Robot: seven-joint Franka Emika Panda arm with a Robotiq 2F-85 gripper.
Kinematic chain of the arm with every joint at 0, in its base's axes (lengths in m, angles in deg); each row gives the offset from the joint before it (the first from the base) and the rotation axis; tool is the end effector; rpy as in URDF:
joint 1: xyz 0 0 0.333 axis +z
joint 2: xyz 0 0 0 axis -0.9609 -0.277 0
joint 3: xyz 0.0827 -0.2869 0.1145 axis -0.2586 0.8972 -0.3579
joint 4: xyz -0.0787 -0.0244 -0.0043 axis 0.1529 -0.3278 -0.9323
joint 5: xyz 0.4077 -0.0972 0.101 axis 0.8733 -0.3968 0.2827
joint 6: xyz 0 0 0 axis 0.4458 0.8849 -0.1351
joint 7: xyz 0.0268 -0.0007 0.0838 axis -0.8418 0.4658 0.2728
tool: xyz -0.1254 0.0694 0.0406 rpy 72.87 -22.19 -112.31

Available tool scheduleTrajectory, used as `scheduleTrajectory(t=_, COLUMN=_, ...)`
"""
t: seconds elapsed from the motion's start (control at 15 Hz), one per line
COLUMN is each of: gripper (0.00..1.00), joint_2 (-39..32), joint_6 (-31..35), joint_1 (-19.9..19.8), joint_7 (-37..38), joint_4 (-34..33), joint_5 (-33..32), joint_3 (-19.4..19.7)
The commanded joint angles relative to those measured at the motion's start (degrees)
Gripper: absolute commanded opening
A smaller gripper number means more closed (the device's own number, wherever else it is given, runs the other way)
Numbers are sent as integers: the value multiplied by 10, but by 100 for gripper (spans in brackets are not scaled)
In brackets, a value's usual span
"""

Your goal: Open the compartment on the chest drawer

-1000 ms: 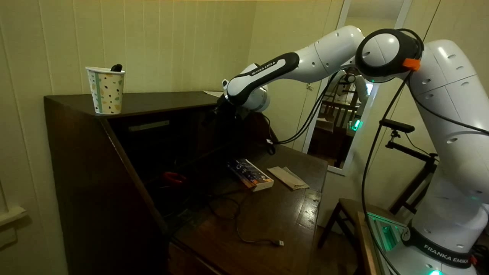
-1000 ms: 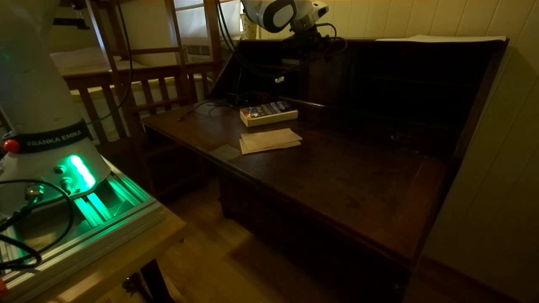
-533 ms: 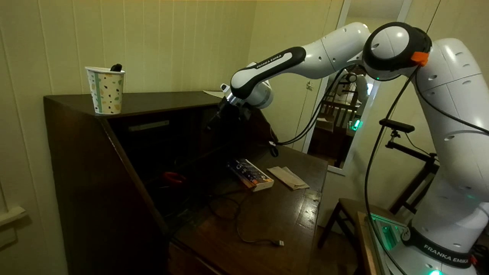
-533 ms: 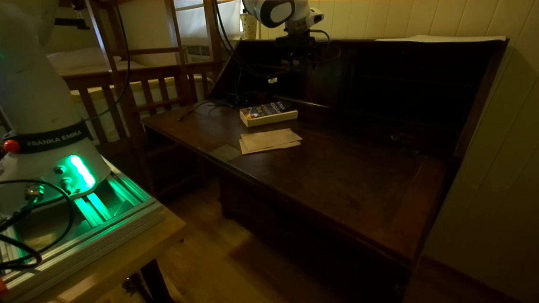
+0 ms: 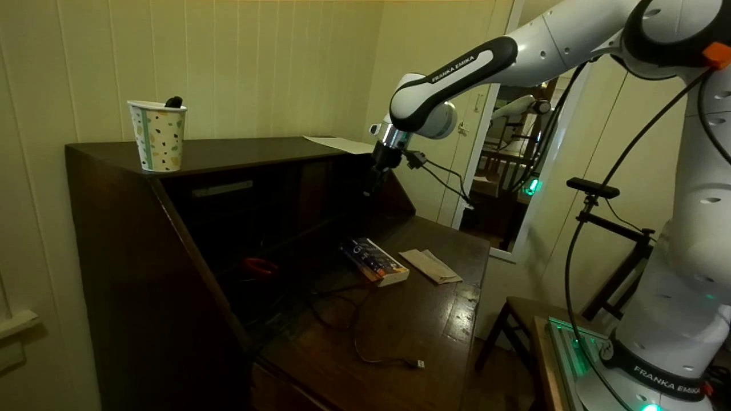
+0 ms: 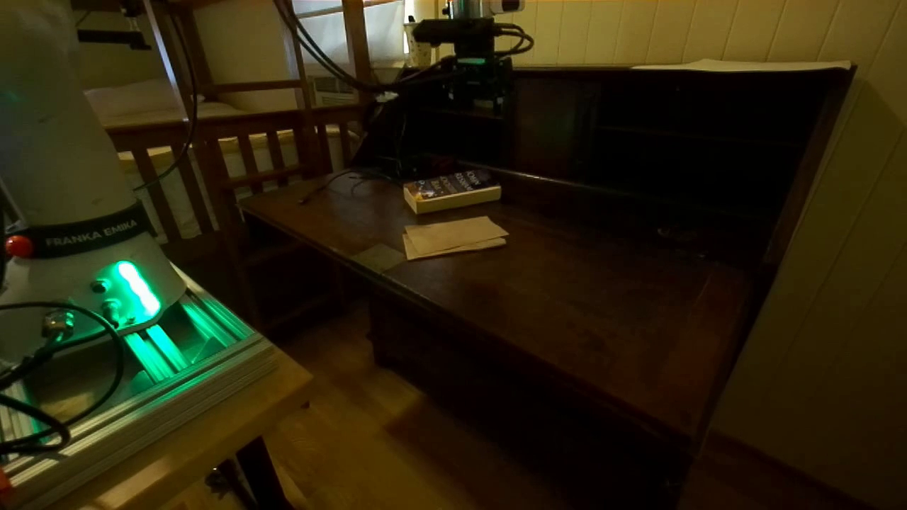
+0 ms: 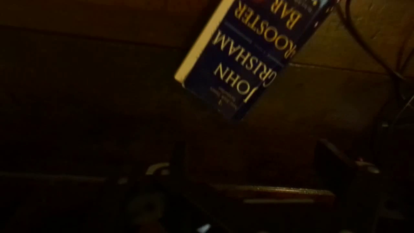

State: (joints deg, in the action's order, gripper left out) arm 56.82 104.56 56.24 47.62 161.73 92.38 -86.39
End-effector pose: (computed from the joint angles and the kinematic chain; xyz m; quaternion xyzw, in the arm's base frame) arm 0.6182 -0.1963 0.3083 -0.9943 -0.0345 -0.1005 0.0126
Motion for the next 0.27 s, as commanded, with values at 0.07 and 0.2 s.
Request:
scheduleTrajectory(t=0.07, gripper=100, joint_2=154, joint_6=-49, joint_1=37, joint_7=158, joint_4=130, joint_5=-66, joint_3=62)
scheduleTrajectory(t=0.2, gripper=100, joint_2=105, joint_6=-46, joint_1=44, joint_7=106, joint_4=83, joint_5=-45, joint_3=66)
